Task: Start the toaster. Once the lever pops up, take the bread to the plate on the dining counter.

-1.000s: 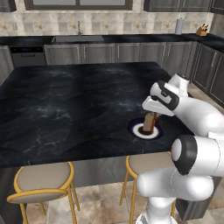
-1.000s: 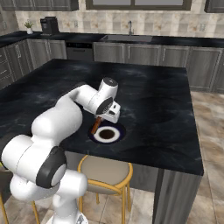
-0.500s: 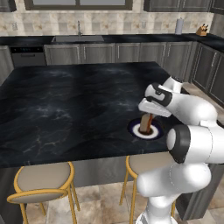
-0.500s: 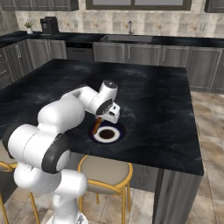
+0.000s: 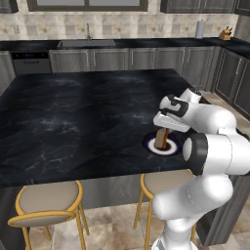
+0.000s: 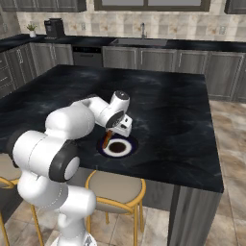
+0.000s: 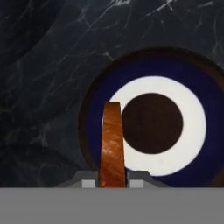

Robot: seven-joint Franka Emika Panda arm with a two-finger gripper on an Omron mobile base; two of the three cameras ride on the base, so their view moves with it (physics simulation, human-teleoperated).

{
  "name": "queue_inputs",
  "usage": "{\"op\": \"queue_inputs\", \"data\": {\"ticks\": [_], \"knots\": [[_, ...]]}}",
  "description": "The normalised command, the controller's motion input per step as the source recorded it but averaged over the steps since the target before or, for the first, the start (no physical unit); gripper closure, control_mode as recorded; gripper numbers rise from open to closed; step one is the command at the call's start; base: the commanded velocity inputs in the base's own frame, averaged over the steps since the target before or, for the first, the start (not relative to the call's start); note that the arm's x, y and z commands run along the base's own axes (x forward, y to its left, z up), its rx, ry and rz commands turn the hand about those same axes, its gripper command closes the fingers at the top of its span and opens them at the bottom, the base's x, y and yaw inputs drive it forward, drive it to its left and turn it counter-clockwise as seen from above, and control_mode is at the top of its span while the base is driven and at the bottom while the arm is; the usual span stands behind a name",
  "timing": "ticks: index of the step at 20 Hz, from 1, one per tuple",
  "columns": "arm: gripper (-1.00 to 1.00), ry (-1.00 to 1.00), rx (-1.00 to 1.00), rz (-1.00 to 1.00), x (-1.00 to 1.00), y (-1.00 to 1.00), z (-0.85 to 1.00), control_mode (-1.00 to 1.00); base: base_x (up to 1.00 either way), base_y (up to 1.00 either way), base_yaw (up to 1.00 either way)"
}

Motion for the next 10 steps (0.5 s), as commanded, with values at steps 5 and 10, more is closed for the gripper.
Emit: {"op": "queue_inputs", "data": {"ticks": [5,10], "knots": [[1.0,0.0,0.0,0.0,0.12,0.16,-0.11,-1.0,0.0,0.0,0.0],[1.0,0.0,0.0,0.0,0.06,0.12,-0.19,-1.0,0.0,0.0,0.0]]}}
